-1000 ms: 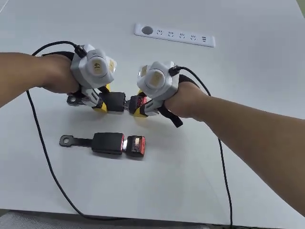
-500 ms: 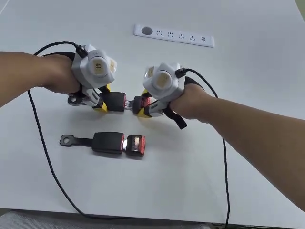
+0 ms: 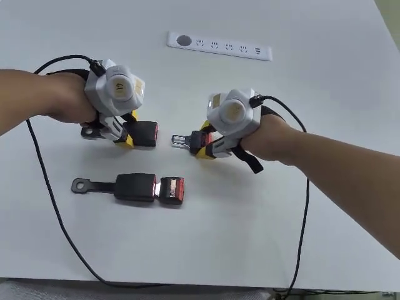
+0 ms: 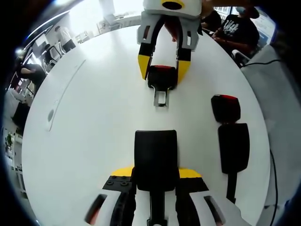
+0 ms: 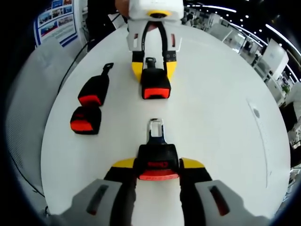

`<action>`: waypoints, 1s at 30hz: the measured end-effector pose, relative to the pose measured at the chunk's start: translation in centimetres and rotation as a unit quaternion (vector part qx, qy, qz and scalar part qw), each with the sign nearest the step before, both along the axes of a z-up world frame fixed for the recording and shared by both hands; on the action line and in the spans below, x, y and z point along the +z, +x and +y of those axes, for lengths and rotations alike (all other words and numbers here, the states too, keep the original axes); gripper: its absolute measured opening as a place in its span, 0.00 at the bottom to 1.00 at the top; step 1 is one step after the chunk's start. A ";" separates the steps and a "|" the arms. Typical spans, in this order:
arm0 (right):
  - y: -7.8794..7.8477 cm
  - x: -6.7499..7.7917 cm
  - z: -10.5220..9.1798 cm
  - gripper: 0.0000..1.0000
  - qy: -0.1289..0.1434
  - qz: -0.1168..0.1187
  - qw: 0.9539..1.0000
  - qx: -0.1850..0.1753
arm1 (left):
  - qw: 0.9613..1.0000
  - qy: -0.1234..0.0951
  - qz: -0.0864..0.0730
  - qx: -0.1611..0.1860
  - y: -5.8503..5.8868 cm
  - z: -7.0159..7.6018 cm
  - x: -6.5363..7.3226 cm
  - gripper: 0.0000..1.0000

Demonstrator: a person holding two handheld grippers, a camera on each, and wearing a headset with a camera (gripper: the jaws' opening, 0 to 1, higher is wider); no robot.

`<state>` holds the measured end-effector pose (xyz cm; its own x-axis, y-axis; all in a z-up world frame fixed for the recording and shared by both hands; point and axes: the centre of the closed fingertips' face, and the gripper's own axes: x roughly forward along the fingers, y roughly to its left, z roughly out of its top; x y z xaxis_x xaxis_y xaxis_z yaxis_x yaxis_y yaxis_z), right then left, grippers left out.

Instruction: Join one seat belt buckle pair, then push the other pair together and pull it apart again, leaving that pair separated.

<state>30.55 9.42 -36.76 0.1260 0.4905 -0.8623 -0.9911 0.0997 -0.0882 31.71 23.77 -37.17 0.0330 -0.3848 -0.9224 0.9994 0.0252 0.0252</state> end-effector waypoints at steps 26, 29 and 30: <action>-0.9 0.7 -4.4 0.45 -0.020 -0.015 0.999 -0.037 | 1.000 0.005 -0.006 0.011 -0.4 0.0 0.5 0.33; -1.3 1.5 -4.1 0.47 0.002 -0.016 0.998 -0.054 | 1.000 0.007 -0.016 0.009 -0.8 0.5 0.6 0.34; -1.3 1.8 -4.0 0.47 0.006 -0.019 0.998 -0.056 | 1.000 0.007 -0.018 0.011 -0.9 0.7 0.7 0.35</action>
<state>29.20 5.39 -34.96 0.2138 0.4811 -0.8502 -0.9695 0.2114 -0.1242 30.78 24.50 -36.49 0.0754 -0.3715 -0.9254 0.9969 0.0471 0.0623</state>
